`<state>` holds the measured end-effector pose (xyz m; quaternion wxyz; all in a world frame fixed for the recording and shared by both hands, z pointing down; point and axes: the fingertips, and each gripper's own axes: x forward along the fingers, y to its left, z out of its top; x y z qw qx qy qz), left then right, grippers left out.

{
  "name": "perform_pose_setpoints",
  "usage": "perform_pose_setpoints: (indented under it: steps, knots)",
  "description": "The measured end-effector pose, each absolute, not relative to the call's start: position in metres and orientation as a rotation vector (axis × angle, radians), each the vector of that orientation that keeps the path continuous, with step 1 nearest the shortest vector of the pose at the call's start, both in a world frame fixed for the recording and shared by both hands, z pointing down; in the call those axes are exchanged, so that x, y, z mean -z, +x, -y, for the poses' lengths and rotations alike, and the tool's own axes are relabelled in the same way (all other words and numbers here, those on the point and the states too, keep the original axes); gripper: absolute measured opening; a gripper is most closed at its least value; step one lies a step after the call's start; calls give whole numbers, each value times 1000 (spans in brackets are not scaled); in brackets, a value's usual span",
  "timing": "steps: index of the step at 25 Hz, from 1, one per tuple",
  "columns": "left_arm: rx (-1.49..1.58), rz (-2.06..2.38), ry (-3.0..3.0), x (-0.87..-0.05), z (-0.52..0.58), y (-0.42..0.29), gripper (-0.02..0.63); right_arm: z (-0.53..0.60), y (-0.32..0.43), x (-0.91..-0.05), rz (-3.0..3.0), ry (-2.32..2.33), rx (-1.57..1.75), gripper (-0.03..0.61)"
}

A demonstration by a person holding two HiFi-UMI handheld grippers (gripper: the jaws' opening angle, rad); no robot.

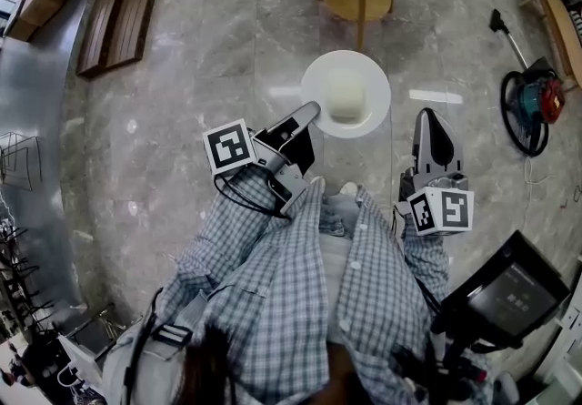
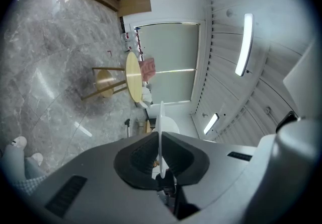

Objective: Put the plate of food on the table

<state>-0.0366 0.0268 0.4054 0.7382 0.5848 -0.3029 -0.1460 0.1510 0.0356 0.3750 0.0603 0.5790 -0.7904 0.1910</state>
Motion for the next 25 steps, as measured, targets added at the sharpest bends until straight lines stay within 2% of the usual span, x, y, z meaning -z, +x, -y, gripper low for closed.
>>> perform_pose_setpoints:
  steps: [25]
  knots:
    - [332, 695, 1318, -402, -21, -43, 20, -37, 156, -376, 2398, 1778, -562, 8]
